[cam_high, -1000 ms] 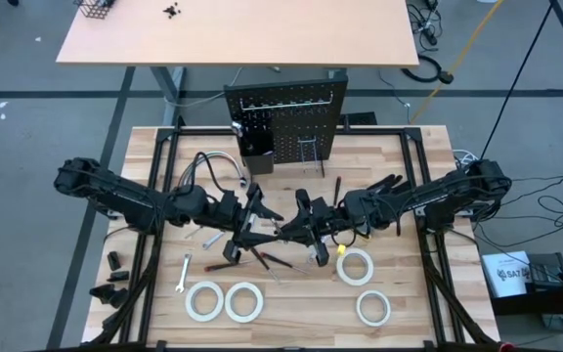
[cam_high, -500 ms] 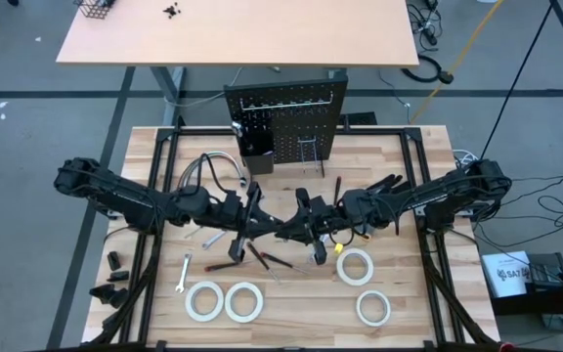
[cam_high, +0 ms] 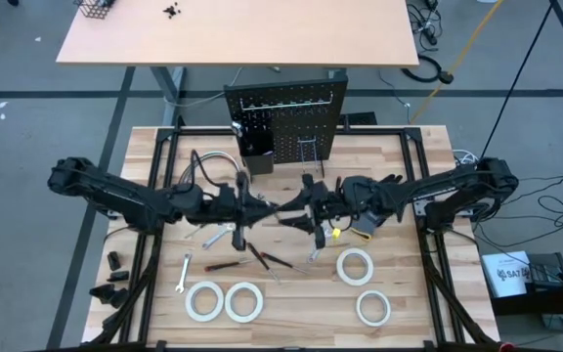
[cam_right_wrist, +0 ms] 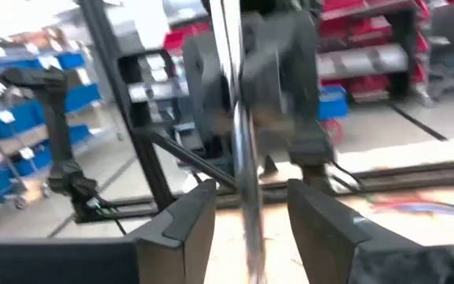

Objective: Hang tools onto peg board
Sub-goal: Put the magnet pick up tool into the peg board

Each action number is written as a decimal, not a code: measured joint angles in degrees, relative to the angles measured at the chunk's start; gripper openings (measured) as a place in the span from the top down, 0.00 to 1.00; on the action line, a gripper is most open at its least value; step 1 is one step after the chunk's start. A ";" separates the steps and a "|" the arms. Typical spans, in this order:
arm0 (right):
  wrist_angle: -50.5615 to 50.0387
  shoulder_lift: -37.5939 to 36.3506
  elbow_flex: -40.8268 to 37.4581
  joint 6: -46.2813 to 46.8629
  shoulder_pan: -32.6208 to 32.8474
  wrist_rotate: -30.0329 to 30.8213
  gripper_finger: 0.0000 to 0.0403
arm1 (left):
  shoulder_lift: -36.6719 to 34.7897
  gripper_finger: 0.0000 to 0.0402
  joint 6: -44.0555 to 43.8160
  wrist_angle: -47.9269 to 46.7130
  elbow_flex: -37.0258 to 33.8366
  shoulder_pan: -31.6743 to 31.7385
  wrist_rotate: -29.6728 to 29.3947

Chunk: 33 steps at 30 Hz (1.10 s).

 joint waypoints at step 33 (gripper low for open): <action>-17.35 -8.63 0.00 -10.65 -2.92 13.11 0.64 | -6.67 0.95 2.27 -15.93 1.73 25.30 -12.31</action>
